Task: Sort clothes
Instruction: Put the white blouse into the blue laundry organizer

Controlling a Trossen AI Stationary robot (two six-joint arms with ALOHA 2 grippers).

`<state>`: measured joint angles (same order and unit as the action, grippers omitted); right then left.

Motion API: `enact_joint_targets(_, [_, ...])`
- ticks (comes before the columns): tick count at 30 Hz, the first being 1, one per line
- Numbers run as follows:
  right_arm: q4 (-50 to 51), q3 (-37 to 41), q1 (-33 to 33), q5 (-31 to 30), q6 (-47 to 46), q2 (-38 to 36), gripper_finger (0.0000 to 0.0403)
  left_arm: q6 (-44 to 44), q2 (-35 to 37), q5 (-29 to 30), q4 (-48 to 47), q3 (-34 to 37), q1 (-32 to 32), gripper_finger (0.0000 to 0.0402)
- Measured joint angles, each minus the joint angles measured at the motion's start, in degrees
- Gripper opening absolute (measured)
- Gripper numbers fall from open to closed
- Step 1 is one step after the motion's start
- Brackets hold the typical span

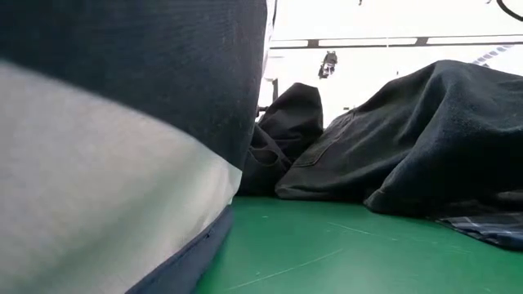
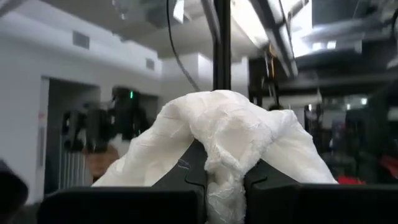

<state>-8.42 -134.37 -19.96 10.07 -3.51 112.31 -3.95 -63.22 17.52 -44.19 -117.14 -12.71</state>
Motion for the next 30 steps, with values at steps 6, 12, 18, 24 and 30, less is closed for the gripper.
enact_joint_targets(6, [5.5, 0.0, -0.9, -3.7, -0.4, 1.9, 0.0020, 0.5, 0.1, 0.0, -1.5, -0.1, 0.0, 0.0155])
enact_joint_targets(12, [13.1, 0.1, -1.6, -8.8, -2.9, 4.6, 0.0020, 1.5, 0.1, 0.0, -3.8, 0.3, 0.0, 0.0155])
enact_joint_targets(18, [18.8, 0.1, -2.0, -11.6, -6.1, 7.9, 0.0021, 1.5, -0.5, 0.0, -3.8, 0.5, 0.0, 0.0155])
enact_joint_targets(24, [20.2, 0.1, -2.2, -11.5, -8.7, 11.4, 0.0022, 1.5, -0.9, 0.0, -3.9, 0.6, 0.0, 0.0155])
enact_joint_targets(30, [28.1, 0.1, -2.2, -11.6, -9.5, 12.6, 0.0022, 1.6, -1.4, 0.0, -3.9, 0.6, 0.0, 0.0155])
